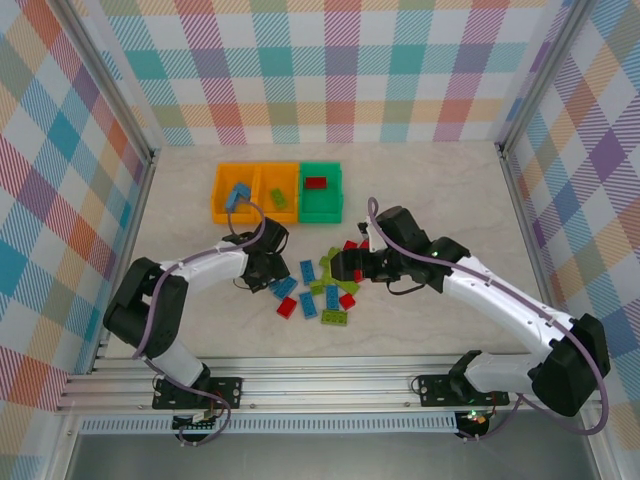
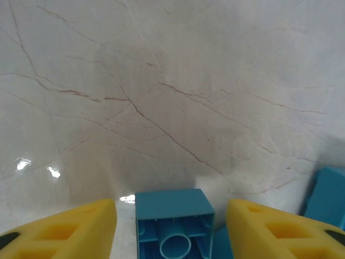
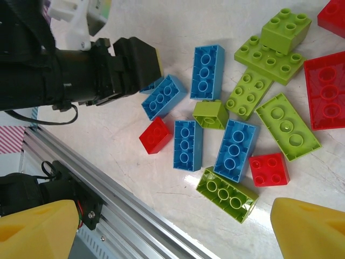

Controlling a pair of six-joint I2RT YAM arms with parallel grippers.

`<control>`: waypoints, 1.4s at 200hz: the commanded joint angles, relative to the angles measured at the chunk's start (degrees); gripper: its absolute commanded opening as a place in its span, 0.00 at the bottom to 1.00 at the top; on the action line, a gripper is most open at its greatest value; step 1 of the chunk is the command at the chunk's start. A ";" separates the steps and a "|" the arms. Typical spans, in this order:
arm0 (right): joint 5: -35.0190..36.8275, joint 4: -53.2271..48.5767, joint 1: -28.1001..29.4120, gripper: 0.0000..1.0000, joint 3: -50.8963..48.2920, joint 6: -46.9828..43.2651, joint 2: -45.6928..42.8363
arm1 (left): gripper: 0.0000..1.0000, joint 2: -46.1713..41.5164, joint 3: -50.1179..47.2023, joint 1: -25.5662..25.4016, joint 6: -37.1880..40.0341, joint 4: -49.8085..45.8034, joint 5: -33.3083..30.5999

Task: Sort the legos into containers by color

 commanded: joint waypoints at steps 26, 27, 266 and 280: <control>0.87 -0.50 -0.08 0.93 1.28 0.61 -0.77 | 0.39 1.07 1.17 -0.37 0.80 -2.34 0.33; 0.87 -0.50 -0.08 0.93 1.28 0.61 -0.77 | 0.39 1.02 1.17 -0.38 0.76 -2.35 0.24; 12.87 -3.84 -0.21 0.93 -2.29 5.72 -4.92 | 0.64 17.71 45.47 22.70 14.96 -8.86 -10.52; 17.12 -5.99 -0.35 0.94 -1.79 7.57 -3.08 | 0.63 12.52 41.95 22.62 14.58 -8.96 -8.43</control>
